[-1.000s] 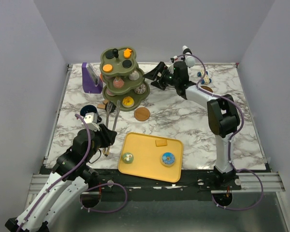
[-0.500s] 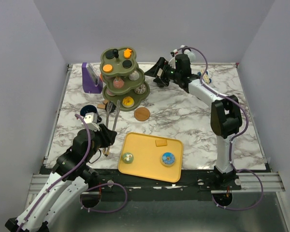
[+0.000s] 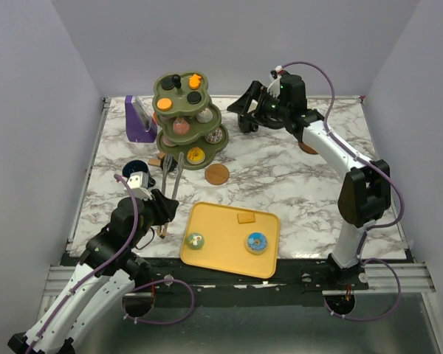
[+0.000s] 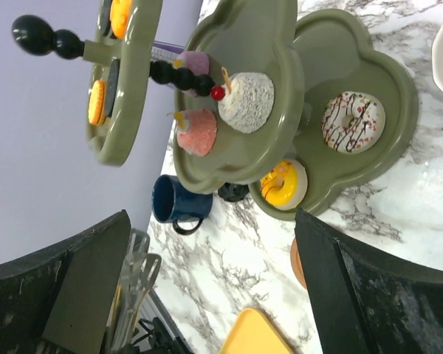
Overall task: Serve the afternoon tea
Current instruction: Adjust the desert table at the center of the board, then place the clamp at the center of the board.
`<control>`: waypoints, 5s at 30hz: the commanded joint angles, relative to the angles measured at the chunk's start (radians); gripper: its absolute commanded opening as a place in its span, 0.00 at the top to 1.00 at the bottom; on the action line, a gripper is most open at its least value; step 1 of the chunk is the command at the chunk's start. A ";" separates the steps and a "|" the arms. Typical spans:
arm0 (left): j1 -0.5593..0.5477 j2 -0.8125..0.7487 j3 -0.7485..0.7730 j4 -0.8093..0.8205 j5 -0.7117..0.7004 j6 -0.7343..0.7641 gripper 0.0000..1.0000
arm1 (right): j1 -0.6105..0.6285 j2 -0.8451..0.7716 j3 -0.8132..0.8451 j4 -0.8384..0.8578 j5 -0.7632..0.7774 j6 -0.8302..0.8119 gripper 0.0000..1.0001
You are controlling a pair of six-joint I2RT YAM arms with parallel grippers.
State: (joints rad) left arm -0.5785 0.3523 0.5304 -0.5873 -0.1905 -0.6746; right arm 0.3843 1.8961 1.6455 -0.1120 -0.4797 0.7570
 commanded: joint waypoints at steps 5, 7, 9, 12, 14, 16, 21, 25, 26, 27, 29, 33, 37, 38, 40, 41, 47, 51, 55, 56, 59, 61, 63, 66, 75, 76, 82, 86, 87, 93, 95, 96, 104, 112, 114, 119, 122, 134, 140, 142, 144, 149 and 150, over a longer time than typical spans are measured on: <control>-0.005 -0.025 0.011 0.029 0.009 0.004 0.49 | 0.009 -0.254 -0.284 0.139 0.065 0.034 0.02; -0.006 -0.027 0.013 0.028 0.004 0.003 0.49 | 0.034 -0.306 -0.351 0.183 0.098 0.035 0.05; -0.005 -0.028 0.016 0.025 -0.003 0.003 0.49 | 0.063 -0.339 -0.399 0.198 0.123 0.032 0.07; -0.005 -0.034 0.022 0.017 -0.016 0.002 0.48 | 0.095 -0.389 -0.512 0.279 0.165 0.051 0.10; -0.006 -0.043 0.022 0.012 -0.026 0.001 0.49 | 0.103 -0.402 -0.587 0.341 0.186 0.090 0.13; -0.006 -0.050 0.025 0.006 -0.035 -0.003 0.49 | 0.105 -0.402 -0.666 0.420 0.191 0.142 0.16; -0.005 -0.068 0.026 -0.021 -0.049 -0.015 0.49 | 0.116 -0.337 -0.757 0.552 0.202 0.205 0.24; -0.006 -0.075 0.031 -0.041 -0.059 -0.023 0.49 | 0.120 -0.248 -0.760 0.611 0.209 0.217 0.30; -0.006 -0.078 0.033 -0.045 -0.062 -0.023 0.49 | 0.122 -0.223 -0.756 0.623 0.212 0.214 0.31; -0.005 -0.080 0.032 -0.048 -0.064 -0.026 0.49 | 0.124 -0.203 -0.746 0.628 0.216 0.214 0.32; -0.005 -0.083 0.028 -0.055 -0.068 -0.028 0.49 | 0.129 -0.153 -0.728 0.640 0.222 0.209 0.34; -0.005 -0.081 0.032 -0.070 -0.072 -0.035 0.49 | 0.141 -0.076 -0.689 0.633 0.238 0.200 0.36; -0.005 -0.083 0.038 -0.083 -0.083 -0.041 0.49 | 0.171 -0.031 -0.648 0.620 0.285 0.161 0.36; -0.005 -0.083 0.038 -0.086 -0.091 -0.045 0.49 | 0.178 -0.018 -0.630 0.610 0.294 0.150 0.35; -0.006 -0.085 0.043 -0.093 -0.103 -0.049 0.48 | 0.193 0.016 -0.590 0.587 0.313 0.127 0.35; -0.005 -0.084 0.048 -0.098 -0.108 -0.049 0.48 | 0.200 0.028 -0.569 0.574 0.329 0.117 0.35; -0.006 -0.080 0.072 -0.121 -0.124 -0.031 0.48 | 0.218 0.087 -0.466 0.496 0.381 0.062 0.34; -0.005 -0.078 0.075 -0.131 -0.131 -0.031 0.48 | 0.226 0.106 -0.453 0.494 0.390 0.046 0.33; -0.006 -0.085 0.099 -0.156 -0.160 -0.029 0.48 | 0.228 0.153 -0.402 0.472 0.389 0.044 0.33; -0.005 -0.090 0.103 -0.160 -0.168 -0.027 0.48 | 0.229 0.156 -0.397 0.469 0.388 0.041 0.33; -0.005 -0.103 0.111 -0.171 -0.180 -0.023 0.48 | 0.236 0.134 -0.414 0.460 0.395 0.030 0.33; -0.005 -0.109 0.107 -0.170 -0.182 -0.023 0.48 | 0.241 0.097 -0.451 0.457 0.404 0.024 0.33; -0.006 -0.111 0.100 -0.160 -0.181 -0.022 0.48 | 0.251 0.050 -0.497 0.454 0.411 0.023 0.33; -0.005 -0.102 0.094 -0.141 -0.170 -0.013 0.48 | 0.277 -0.038 -0.567 0.427 0.432 0.002 0.32; -0.005 -0.052 0.075 -0.073 -0.089 -0.002 0.48 | 0.334 -0.355 -0.776 0.334 0.476 -0.081 0.26; -0.005 -0.048 0.067 -0.060 -0.077 -0.006 0.48 | 0.337 -0.393 -0.805 0.334 0.469 -0.081 0.26; -0.010 0.036 -0.003 0.106 0.083 -0.076 0.49 | 0.337 -0.600 -0.990 0.356 0.445 -0.038 0.22; -0.054 0.139 -0.007 0.199 0.096 -0.096 0.50 | 0.337 -0.719 -1.028 0.289 0.475 -0.027 0.20; -0.071 0.164 -0.003 0.216 0.088 -0.096 0.49 | 0.336 -0.750 -1.032 0.272 0.476 -0.027 0.19; -0.248 0.366 0.088 0.288 -0.001 -0.080 0.49 | 0.336 -0.932 -1.020 0.102 0.669 -0.048 0.17; -0.298 0.444 0.131 0.310 -0.019 -0.071 0.49 | 0.336 -0.992 -1.017 0.021 0.735 -0.046 0.16; -0.317 0.487 0.153 0.323 -0.027 -0.066 0.49 | 0.336 -1.024 -1.017 -0.003 0.761 -0.047 0.16; -0.382 0.846 0.311 0.408 -0.070 -0.134 0.49 | 0.335 -1.192 -1.008 -0.132 0.959 -0.020 0.12; -0.387 1.311 0.643 0.320 -0.087 -0.228 0.49 | 0.335 -1.187 -0.946 -0.226 0.970 -0.013 0.11; -0.393 1.391 0.707 0.327 -0.100 -0.229 0.50 | 0.335 -1.206 -0.950 -0.230 0.967 -0.012 0.11; -0.393 1.544 0.850 0.271 -0.143 -0.233 0.46 | 0.335 -1.242 -0.951 -0.259 0.982 -0.014 0.11; -0.387 1.598 0.889 0.270 -0.138 -0.236 0.41 | 0.335 -1.253 -0.949 -0.274 0.990 -0.018 0.10; -0.369 1.690 1.019 0.220 -0.049 -0.192 0.08 | 0.335 -1.260 -0.938 -0.312 1.004 -0.028 0.09; -0.364 1.626 1.032 0.223 -0.009 -0.163 0.01 | 0.334 -1.267 -0.943 -0.337 1.021 -0.019 0.07; -0.364 1.611 1.046 0.198 -0.011 -0.161 0.02 | 0.335 -1.269 -0.942 -0.349 1.032 -0.016 0.07; -0.362 1.564 1.029 0.181 -0.034 -0.168 0.01 | 0.335 -1.267 -0.933 -0.370 1.056 -0.013 0.06; -0.300 1.306 0.799 0.226 -0.092 -0.234 0.01 | 0.334 -1.238 -0.930 -0.383 1.110 -0.005 0.06; -0.280 1.249 0.735 0.238 -0.092 -0.249 0.01 | 0.335 -1.216 -0.931 -0.377 1.108 -0.009 0.05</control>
State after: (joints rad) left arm -0.9321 1.8599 1.4429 -0.3695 -0.2333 -0.8642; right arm 0.7189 0.6437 0.6857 -0.4610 0.5571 0.7372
